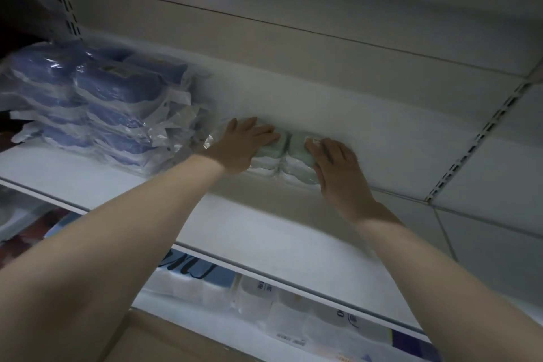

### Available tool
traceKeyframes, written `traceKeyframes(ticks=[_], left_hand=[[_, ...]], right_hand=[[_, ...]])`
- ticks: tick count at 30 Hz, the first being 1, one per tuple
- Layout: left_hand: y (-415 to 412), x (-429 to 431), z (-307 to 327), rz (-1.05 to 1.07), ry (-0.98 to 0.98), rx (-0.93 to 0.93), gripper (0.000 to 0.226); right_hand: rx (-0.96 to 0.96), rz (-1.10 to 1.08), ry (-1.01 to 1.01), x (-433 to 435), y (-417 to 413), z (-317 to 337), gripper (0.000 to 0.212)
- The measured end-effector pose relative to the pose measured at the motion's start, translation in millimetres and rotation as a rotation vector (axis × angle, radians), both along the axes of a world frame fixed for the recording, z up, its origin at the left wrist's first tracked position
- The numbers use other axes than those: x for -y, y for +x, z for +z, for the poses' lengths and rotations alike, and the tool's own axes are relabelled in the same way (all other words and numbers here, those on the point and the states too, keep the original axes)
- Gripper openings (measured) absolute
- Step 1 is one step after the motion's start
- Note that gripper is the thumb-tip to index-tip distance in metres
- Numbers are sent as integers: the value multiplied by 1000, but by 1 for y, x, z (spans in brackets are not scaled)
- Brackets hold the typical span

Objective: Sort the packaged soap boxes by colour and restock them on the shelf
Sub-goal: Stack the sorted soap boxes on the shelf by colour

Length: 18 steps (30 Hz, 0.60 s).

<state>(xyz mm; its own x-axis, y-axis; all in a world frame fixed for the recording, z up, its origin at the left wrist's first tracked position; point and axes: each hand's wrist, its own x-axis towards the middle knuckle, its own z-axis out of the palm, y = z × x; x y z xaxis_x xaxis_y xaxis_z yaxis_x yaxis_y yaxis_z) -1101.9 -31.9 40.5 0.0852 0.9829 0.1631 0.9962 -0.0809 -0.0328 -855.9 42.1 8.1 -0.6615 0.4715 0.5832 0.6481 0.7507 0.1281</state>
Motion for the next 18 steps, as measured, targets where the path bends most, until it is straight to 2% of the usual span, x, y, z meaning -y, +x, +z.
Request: traceKeyframes(ticks=[4,7,9,12,15,18], left_hand=[[1,4,-5,-11,96,-54,79],[8,12,-8,-25,163,-40,68],[10,17,-9,-50,242,-16,78],[15,25,-13,-60,328,15,50],[18,39,-10,-101,379,44,59],[24,67,-5,-127,432,47,53]], right_hand=[[59,-101,-39,7,-5,-6,52],[95,-170,-45,12,-6,-5,55],[111,-200,-56,17,-7,0,58],[128,-226,-83,28,-7,8,62],[131,-224,-93,42,-5,15,62],[126,-188,-67,64,1,24,59]])
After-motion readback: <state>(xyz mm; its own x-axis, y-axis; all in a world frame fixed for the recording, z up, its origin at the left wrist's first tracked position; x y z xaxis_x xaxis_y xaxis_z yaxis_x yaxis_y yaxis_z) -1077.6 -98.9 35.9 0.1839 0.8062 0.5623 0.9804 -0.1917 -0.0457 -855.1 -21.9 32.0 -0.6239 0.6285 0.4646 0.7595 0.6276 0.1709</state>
